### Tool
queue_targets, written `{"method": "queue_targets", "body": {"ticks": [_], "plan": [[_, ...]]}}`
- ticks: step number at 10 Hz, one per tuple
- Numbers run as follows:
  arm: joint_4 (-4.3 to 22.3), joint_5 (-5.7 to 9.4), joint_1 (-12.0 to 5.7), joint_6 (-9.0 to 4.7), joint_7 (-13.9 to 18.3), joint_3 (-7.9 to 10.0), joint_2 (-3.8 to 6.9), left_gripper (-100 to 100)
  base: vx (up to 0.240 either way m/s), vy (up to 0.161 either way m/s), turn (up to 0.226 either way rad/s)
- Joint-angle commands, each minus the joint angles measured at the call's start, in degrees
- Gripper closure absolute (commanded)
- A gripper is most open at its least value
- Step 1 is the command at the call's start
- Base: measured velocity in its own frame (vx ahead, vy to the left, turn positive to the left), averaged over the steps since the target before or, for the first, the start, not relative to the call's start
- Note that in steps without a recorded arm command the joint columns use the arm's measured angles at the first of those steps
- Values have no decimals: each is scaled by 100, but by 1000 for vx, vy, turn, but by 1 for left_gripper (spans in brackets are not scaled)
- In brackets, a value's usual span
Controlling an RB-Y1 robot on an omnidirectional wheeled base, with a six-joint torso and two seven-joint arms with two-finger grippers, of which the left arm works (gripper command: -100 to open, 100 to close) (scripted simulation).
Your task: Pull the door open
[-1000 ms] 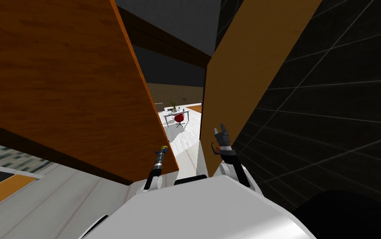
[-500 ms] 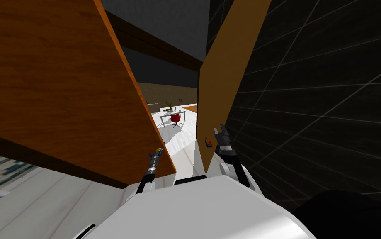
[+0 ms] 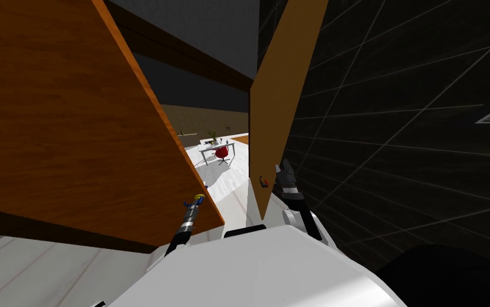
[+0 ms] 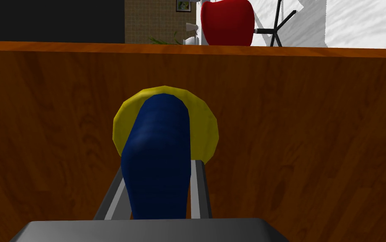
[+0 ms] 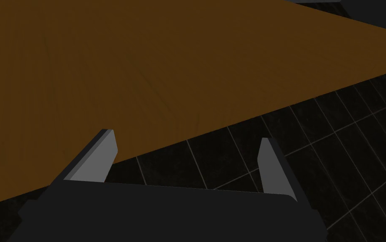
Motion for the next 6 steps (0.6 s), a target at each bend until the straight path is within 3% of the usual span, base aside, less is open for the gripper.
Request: {"method": "queue_targets", "body": {"ticks": [1, 3, 4, 5, 6], "plan": [[-85, 25, 130, -82, 157, -72, 159, 100, 19, 5, -95], [-50, 46, 226, -190, 333, -130, 328, 100, 24, 12, -68], [-41, 24, 199, -149, 281, -141, 246, 100, 11, 3, -14], [-54, 56, 312, -334, 400, -308, 372, 100, -181, 59, -207], [-62, 74, 366, -422, 450, -391, 438, 100, -252, 64, -219]]}}
